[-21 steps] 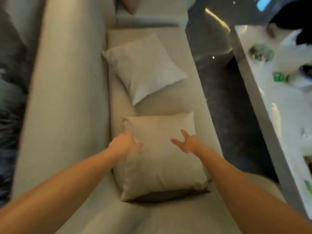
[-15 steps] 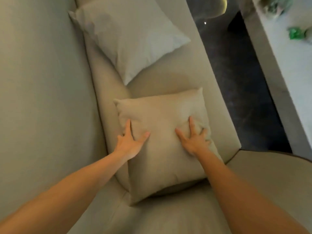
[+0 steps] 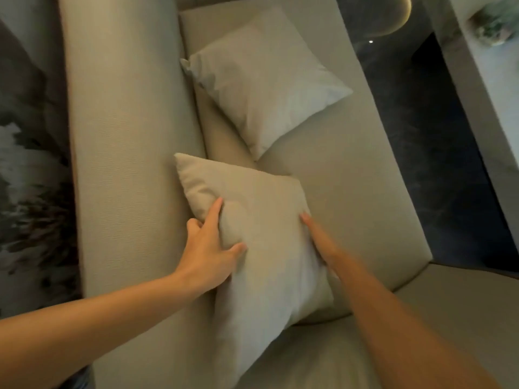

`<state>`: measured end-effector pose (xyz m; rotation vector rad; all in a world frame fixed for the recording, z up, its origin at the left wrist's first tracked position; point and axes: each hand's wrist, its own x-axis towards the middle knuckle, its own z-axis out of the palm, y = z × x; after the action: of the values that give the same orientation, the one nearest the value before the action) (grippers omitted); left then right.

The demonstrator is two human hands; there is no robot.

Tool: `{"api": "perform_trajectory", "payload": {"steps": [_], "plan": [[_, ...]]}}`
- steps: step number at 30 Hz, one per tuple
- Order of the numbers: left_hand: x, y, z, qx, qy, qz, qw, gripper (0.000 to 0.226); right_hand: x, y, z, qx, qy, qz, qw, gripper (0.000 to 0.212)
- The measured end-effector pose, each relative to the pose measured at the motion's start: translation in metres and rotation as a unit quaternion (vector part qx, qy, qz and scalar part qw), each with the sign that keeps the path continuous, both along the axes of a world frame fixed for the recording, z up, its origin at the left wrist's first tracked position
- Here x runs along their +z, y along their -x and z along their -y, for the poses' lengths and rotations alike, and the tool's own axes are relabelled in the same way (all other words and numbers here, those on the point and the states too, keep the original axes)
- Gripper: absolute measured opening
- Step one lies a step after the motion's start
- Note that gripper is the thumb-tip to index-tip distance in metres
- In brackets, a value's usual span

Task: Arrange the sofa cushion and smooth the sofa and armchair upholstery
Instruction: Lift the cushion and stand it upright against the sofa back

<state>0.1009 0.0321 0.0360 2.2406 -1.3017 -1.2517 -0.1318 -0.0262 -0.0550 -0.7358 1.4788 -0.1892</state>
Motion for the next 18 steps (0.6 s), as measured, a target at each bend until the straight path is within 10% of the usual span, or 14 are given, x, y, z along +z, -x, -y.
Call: {"api": "perform_trajectory", "payload": {"steps": [10, 15, 18], "plan": [[0.020, -0.021, 0.008, -0.195, -0.096, 0.167, 0.962, 0.095, -0.004, -0.047, -0.006, 0.073, -0.019, -0.048, 0.996, 0.066], [0.065, -0.024, 0.080, -0.313, -0.126, 0.319, 0.886, 0.051, 0.061, -0.020, 0.030, 0.113, -0.074, -0.031, 0.990, 0.055], [0.083, -0.018, 0.143, -0.291, -0.173, 0.282, 0.898, 0.046, 0.098, -0.006, 0.084, 0.105, -0.037, -0.026, 0.993, 0.047]]}}
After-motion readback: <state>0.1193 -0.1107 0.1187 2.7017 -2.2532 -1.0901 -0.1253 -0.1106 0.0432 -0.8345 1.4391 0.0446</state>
